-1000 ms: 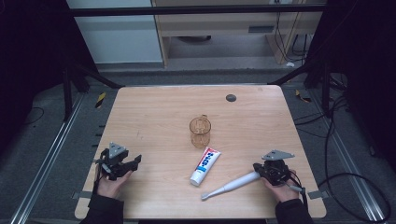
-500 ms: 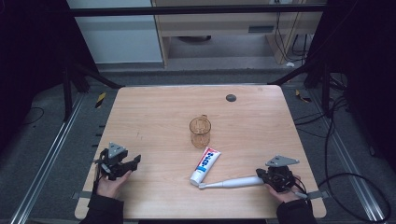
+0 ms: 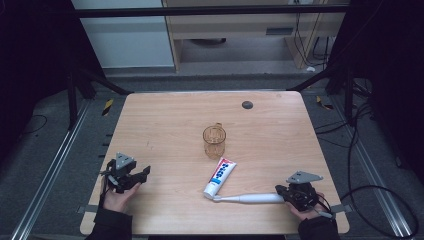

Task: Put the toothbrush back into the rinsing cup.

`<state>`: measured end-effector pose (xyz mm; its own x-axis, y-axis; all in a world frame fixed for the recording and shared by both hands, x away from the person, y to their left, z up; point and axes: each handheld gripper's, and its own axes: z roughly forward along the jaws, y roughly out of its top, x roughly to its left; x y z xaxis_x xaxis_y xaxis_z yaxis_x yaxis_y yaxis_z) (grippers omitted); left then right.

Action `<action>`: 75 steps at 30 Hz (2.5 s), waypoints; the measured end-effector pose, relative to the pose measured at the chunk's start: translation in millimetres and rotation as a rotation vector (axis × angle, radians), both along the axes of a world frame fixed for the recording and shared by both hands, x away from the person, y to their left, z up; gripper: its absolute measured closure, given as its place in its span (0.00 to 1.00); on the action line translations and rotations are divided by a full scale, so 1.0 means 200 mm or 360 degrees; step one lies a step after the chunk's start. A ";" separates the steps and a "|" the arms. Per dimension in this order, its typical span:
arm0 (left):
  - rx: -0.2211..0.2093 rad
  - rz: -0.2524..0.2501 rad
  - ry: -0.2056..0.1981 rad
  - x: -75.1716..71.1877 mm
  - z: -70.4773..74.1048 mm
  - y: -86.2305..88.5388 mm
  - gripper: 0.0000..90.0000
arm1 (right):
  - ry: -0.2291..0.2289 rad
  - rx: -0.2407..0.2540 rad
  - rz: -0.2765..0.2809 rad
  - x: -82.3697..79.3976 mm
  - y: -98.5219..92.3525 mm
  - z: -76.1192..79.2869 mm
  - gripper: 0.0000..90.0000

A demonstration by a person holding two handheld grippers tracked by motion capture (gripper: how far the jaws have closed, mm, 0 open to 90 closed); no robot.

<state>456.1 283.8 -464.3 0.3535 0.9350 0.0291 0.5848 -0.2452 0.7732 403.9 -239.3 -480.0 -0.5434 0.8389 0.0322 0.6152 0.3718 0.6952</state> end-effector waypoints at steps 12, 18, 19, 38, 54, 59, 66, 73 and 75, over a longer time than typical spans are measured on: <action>0.0004 0.0002 0.0002 0.00 0.00 0.00 0.45 | 0.0021 0.0003 -0.0001 -0.05 -0.02 -0.02 0.96; 0.0002 0.0006 0.0003 0.00 0.00 0.00 0.45 | 0.0025 0.0008 0.0001 -0.06 -0.02 -0.01 0.94; 0.0006 0.0004 0.0006 0.00 0.00 0.00 0.45 | 0.0018 -0.0001 0.0004 -0.05 -0.02 -0.01 0.94; 0.0020 0.0004 0.0008 0.02 0.00 0.00 0.45 | -0.0179 0.0002 0.0148 0.12 0.05 0.22 0.66; 0.0026 -0.0004 0.0018 0.01 0.00 0.00 0.44 | -0.0086 -0.0087 0.0481 0.19 0.23 0.36 0.65; 0.0028 -0.0006 0.0024 0.02 -0.01 0.00 0.44 | -0.0014 -0.0148 0.0578 0.19 0.27 0.34 0.65; 0.0028 -0.0008 0.0027 0.02 -0.01 0.00 0.44 | 0.0060 -0.0208 0.0692 0.18 0.30 0.32 0.65; 0.0029 -0.0011 0.0028 0.02 -0.01 0.00 0.44 | 0.0109 -0.0238 0.0769 0.17 0.34 0.29 0.64; 0.0031 -0.0014 0.0028 0.02 -0.01 0.00 0.44 | 0.0126 -0.0248 0.0773 0.17 0.34 0.28 0.64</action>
